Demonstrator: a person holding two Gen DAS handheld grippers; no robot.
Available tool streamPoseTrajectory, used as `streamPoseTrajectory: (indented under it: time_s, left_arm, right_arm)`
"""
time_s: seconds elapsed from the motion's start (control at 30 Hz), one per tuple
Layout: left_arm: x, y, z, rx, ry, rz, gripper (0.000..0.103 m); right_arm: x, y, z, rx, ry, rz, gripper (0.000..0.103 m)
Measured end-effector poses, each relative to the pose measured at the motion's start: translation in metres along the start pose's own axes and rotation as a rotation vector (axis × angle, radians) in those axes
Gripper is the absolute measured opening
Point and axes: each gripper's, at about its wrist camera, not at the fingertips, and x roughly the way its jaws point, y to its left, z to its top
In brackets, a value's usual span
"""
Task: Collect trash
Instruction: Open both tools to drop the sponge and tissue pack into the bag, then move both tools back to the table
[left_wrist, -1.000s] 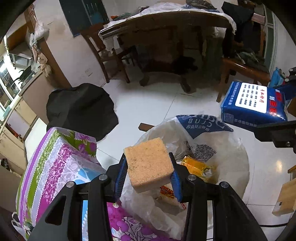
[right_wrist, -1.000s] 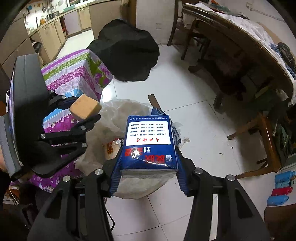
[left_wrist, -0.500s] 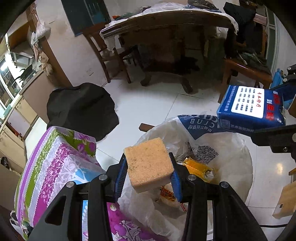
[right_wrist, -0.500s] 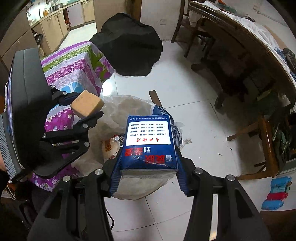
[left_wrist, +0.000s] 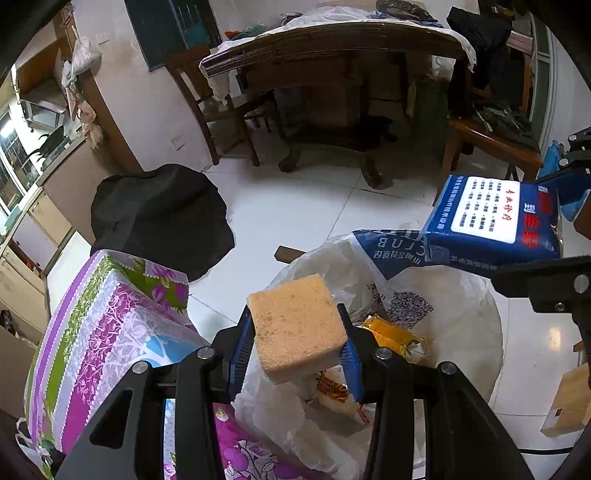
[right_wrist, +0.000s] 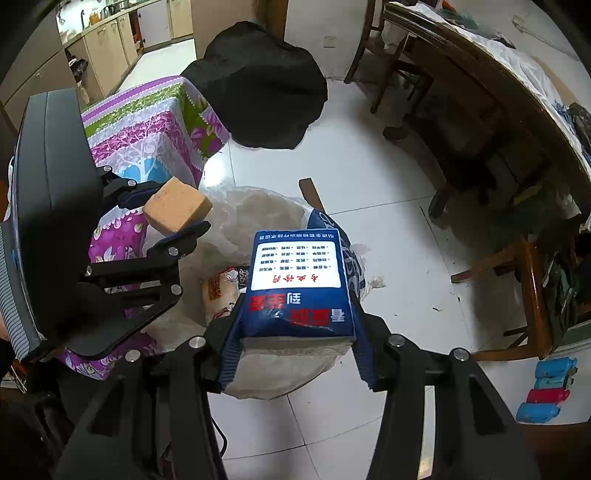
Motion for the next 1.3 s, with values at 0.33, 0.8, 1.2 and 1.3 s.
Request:
streamPoseTrajectory:
  time_s: [0.33,0.8,1.2,1.3]
  left_arm:
    - [0.000,0.000,0.000,-0.004,-0.003,-0.004,0.044]
    - [-0.001,-0.003,-0.003,0.001,-0.014,0.013,0.073]
    - [-0.009,0.018,-0.031,-0.075,-0.017,0.039,0.073]
    - [-0.019,0.034,-0.050,-0.111,-0.037,0.073,0.073]
  right_arm:
    - [0.003,0.001,0.001,-0.001,0.006,-0.008,0.049]
    - [0.006,0.005,-0.001,-0.012,-0.003,-0.010,0.059]
    - [0.017,0.012,-0.013,0.009,-0.008,-0.003,0.059]
    - [0.014,0.017,-0.017,0.029,-0.067,0.003,0.059]
